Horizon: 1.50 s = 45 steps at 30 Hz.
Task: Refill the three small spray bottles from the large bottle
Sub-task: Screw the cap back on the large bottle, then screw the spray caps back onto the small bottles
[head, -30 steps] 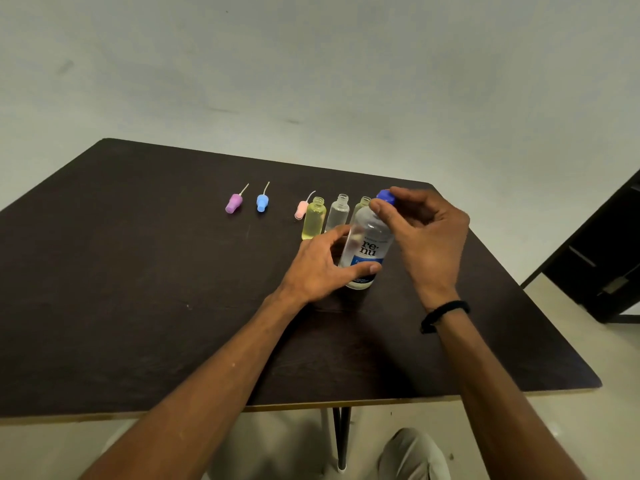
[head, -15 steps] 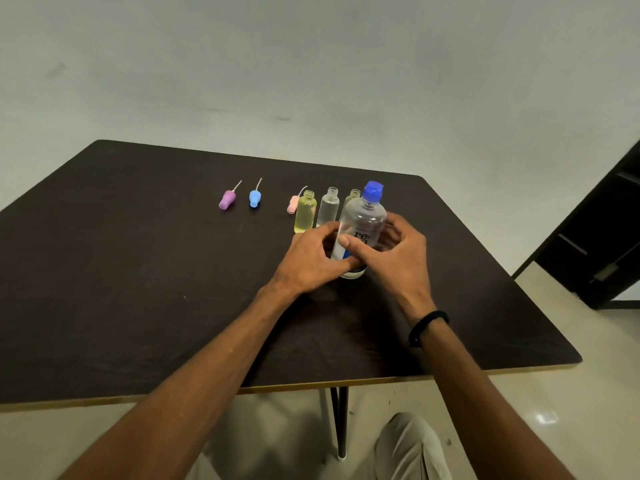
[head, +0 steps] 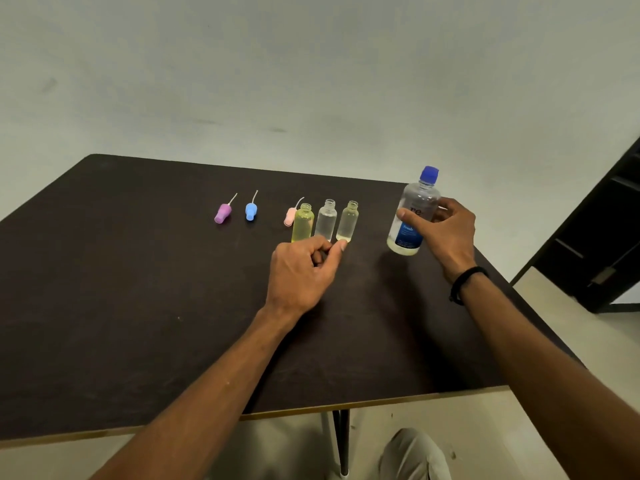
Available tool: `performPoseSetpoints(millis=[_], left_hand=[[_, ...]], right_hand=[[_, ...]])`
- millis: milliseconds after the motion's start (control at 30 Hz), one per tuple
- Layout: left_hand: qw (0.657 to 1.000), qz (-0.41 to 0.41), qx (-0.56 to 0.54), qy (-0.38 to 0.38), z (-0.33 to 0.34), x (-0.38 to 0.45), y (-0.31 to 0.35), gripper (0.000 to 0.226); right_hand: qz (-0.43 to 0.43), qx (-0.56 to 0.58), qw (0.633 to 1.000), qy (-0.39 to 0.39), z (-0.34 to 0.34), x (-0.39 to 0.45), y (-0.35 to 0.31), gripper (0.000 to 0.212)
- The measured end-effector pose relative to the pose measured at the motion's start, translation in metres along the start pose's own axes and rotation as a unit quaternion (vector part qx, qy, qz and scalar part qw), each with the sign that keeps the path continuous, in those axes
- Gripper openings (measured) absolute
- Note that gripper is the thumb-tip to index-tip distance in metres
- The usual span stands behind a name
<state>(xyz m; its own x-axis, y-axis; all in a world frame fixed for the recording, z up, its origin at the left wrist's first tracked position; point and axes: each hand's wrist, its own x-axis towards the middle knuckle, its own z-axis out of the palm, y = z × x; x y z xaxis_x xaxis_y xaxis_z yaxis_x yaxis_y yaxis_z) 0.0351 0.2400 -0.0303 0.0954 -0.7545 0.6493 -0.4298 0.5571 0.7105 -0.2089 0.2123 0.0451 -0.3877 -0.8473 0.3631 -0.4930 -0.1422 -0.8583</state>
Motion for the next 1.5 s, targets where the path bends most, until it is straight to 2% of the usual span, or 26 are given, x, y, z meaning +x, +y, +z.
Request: performPoseSetpoints(millis=[100,233,300,400,467,533,567,700,800,933,1067,1233,1367,1500], left_hand=[[1.0,0.003,-0.005,0.001,0.001,0.0,-0.001,0.034],[1.0,0.001,-0.01,0.008,-0.002,0.001,0.002,0.039],[0.999,-0.01,-0.006,0.035,-0.003,0.002,0.004,0.047],[0.992,-0.068,0.009,0.109,-0.006,0.004,0.006,0.054],[0.982,-0.117,0.018,0.146,-0.008,0.006,0.003,0.047],[0.977,-0.147,0.018,0.156,-0.011,0.009,0.0,0.036],[0.976,-0.154,0.016,0.153,-0.013,0.01,-0.002,0.034],[0.976,-0.158,0.007,0.153,-0.028,0.017,-0.019,0.029],[0.973,-0.168,0.071,0.138,-0.047,0.031,-0.041,0.026],[0.933,-0.226,0.263,0.094,-0.076,0.055,-0.077,0.045],[0.902,-0.269,0.335,0.04,-0.085,0.076,-0.099,0.056],[0.905,-0.249,0.343,0.021,-0.083,0.094,-0.118,0.043],[0.91,-0.237,0.339,0.033,-0.081,0.099,-0.126,0.029],[0.939,-0.224,0.254,0.067,-0.083,0.091,-0.125,0.025]], right_hand=[[0.013,0.0,1.0,0.002,0.007,0.012,0.012,0.069],[0.014,0.007,1.0,0.008,0.014,0.018,0.025,0.077],[0.013,0.003,1.0,0.012,0.015,0.019,0.03,0.084],[0.008,0.017,0.999,0.031,0.018,0.008,0.032,0.097],[-0.005,0.027,0.994,0.106,0.02,-0.01,0.03,0.092],[-0.04,0.04,0.984,0.169,0.022,-0.033,0.025,0.074],[-0.058,0.048,0.982,0.174,0.024,-0.043,0.022,0.064],[-0.108,0.064,0.988,0.093,0.04,-0.079,0.003,0.037],[-0.165,0.072,0.983,0.027,0.065,-0.099,-0.016,0.027],[-0.273,0.052,0.96,-0.035,0.111,-0.117,-0.037,0.025],[-0.31,0.079,0.946,-0.047,0.163,-0.123,-0.055,0.029],[-0.3,0.104,0.948,-0.034,0.203,-0.112,-0.065,0.028],[-0.274,0.123,0.953,-0.032,0.208,-0.103,-0.064,0.027],[-0.278,0.12,0.952,-0.035,0.196,-0.111,-0.064,0.023]])
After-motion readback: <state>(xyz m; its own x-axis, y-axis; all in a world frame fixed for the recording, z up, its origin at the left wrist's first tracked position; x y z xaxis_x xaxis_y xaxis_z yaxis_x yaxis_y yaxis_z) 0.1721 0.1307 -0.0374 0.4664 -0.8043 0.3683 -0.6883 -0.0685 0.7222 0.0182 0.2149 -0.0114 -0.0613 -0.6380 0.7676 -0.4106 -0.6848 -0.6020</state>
